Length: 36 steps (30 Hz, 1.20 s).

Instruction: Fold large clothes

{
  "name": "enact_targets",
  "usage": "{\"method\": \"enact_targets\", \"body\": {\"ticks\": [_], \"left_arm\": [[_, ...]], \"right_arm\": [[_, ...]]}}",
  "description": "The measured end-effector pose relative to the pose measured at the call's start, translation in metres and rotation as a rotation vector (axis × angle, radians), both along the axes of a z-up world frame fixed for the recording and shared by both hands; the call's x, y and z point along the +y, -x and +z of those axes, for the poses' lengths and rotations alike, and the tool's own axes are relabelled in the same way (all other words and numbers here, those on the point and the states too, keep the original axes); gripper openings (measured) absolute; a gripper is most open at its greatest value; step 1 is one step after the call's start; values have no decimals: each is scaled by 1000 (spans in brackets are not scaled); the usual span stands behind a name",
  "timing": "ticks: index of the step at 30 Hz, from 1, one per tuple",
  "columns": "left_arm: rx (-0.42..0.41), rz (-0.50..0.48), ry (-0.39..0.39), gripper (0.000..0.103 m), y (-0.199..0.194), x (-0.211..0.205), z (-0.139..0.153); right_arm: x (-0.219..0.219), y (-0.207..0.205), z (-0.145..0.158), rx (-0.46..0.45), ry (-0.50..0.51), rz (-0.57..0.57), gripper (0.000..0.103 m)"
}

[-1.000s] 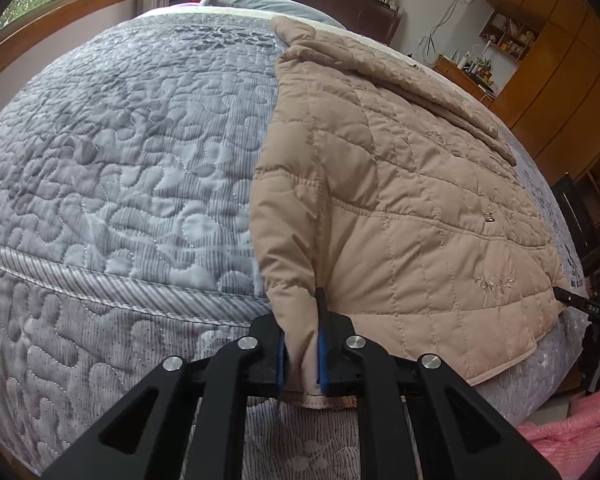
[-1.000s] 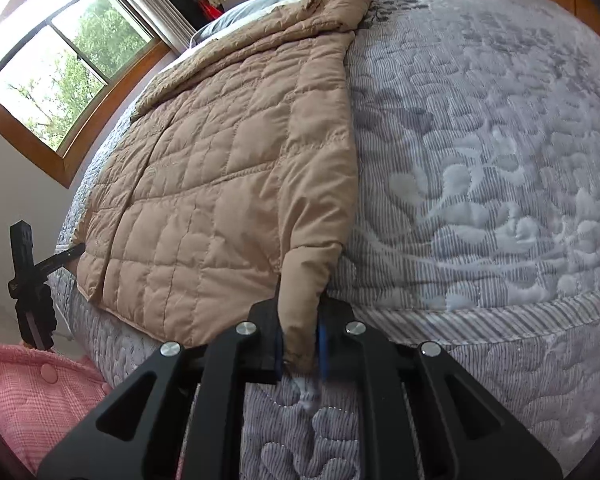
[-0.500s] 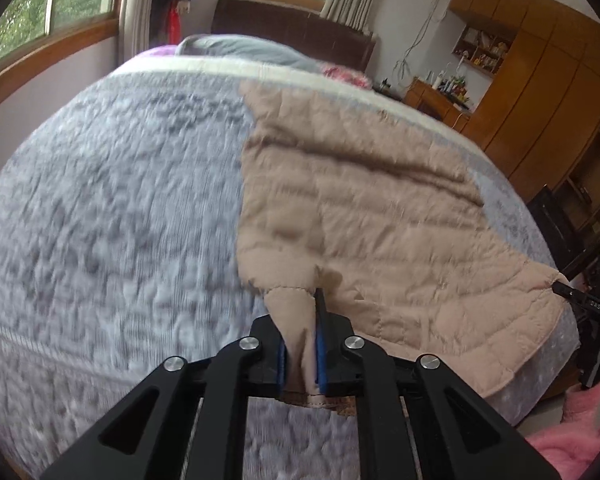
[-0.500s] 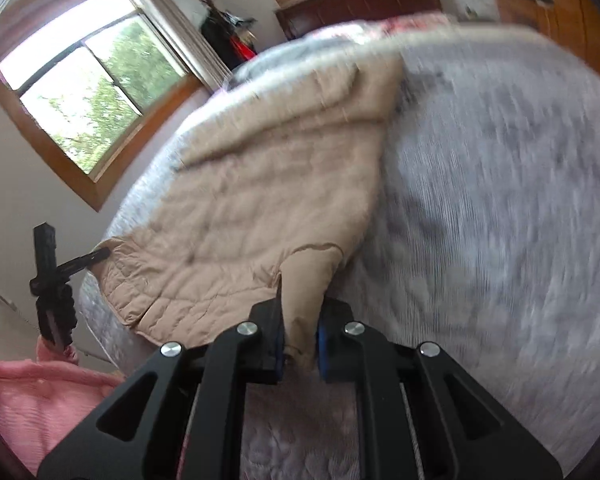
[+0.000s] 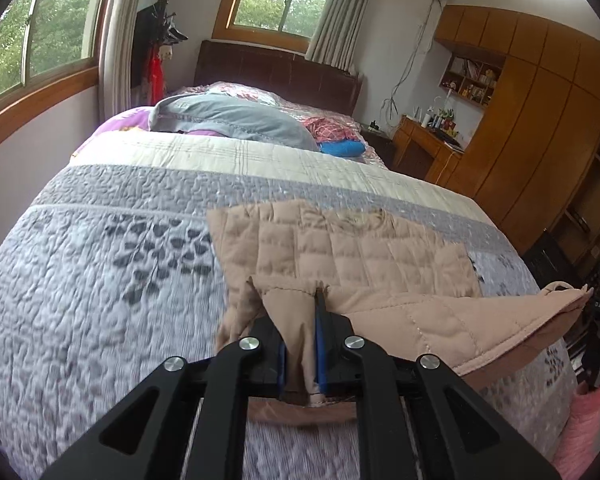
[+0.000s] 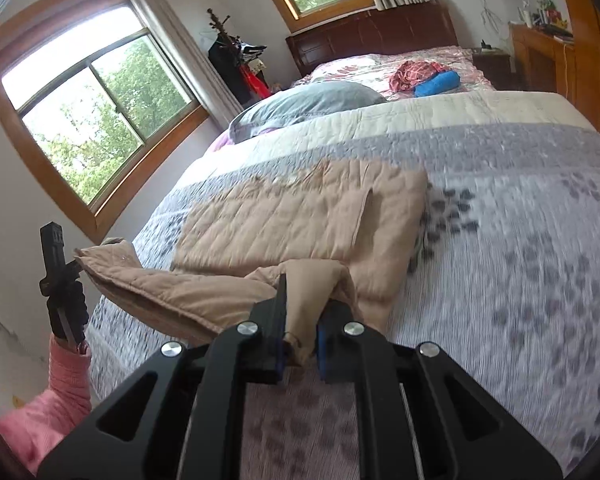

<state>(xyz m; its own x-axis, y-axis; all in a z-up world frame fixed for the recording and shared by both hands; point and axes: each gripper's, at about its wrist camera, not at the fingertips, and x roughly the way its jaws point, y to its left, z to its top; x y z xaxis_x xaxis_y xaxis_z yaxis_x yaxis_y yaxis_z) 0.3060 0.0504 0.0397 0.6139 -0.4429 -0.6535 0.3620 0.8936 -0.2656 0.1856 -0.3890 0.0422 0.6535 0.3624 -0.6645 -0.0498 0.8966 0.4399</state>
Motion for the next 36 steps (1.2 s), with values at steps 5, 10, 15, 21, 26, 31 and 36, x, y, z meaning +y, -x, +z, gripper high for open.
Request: {"method": "enact_targets", "body": {"ticks": [5,10,15,21,26,31,36], "left_arm": [[39,38,-35,11,-61,-22,-9],[70,87,-49,11,-111,-35,-28],[145,117,-55,11,-155,-41,-60],[250,123,-45,15,-187,-43,-102],[319,106,106,26,-191,-23,-100],[316,84,176,38,-178,-11,-81],[285,101,276,42,-155,12,-64]], "right_arm": [[-11,-60,-13,72,14,-44,10],[-28,-110,-33,137,23,-85,10],[-39,-155,-57,205,2,-104,10],[-47,-189,-91,273,-23,-131,19],[-65,-188,-102,297,-151,-144,28],[-74,-169,-79,228,-153,-180,77],[-60,-143,-77,223,-92,-132,66]]}}
